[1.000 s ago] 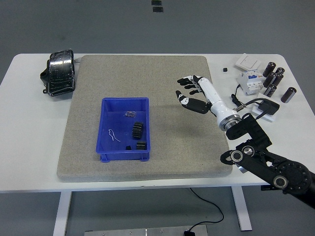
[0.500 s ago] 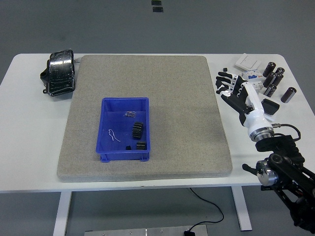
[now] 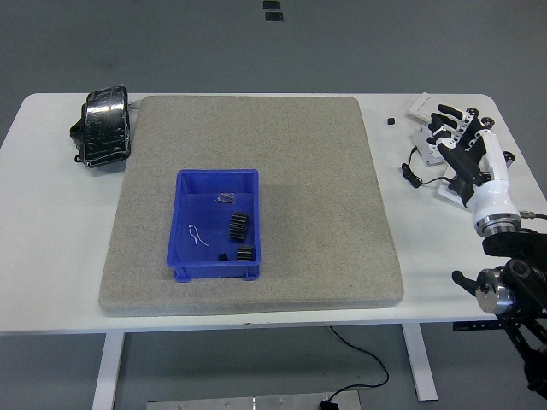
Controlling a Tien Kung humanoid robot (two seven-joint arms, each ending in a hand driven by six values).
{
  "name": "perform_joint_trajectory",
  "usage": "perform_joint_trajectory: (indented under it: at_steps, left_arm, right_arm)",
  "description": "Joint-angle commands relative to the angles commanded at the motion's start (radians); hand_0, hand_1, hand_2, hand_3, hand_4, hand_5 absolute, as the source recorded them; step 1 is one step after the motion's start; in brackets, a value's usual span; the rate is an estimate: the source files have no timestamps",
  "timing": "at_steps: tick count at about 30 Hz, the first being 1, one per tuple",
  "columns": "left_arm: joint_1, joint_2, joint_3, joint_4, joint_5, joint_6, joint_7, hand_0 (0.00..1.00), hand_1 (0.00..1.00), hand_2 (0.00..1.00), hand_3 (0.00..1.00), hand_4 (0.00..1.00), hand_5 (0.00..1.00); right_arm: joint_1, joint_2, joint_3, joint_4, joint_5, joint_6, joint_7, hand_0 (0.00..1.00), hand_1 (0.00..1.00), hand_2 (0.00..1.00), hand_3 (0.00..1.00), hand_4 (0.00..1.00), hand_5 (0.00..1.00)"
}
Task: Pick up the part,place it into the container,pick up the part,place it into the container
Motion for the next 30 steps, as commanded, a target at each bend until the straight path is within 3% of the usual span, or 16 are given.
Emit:
perform_joint_trajectory:
  at_steps: [8, 10, 30]
  left_arm:
    - [0.000, 0.009, -0.011, -0.003, 0.013, -0.005, 0.007, 0.662, 0.646, 0.623, 0.596, 0.687, 0.670]
    - [0.001, 0.008, -0.011, -0.002, 0.011, -0.005, 0.006, 0.663, 0.646, 0.623, 0.596, 0.689, 0.670]
    - [0.015, -0.010, -0.003, 0.005, -0.022, -0.004, -0.005, 0.663, 0.646, 0.624, 0.597, 0.695, 0.669]
  right_arm:
    - [-0.013, -0.002, 0.042, 0.036, -0.036, -0.004, -0.004, 0.689, 0.703, 0.708, 0.684, 0.669, 0.314]
    - [-0.013, -0.001, 0.048, 0.037, -0.037, -0.003, -0.004, 0.693, 0.702, 0.710, 0.682, 0.698, 0.361]
    - [-0.030, 0.000, 0.106, 0.045, -0.034, 0.004, -0.007, 0.697, 0.702, 0.714, 0.683, 0.703, 0.383]
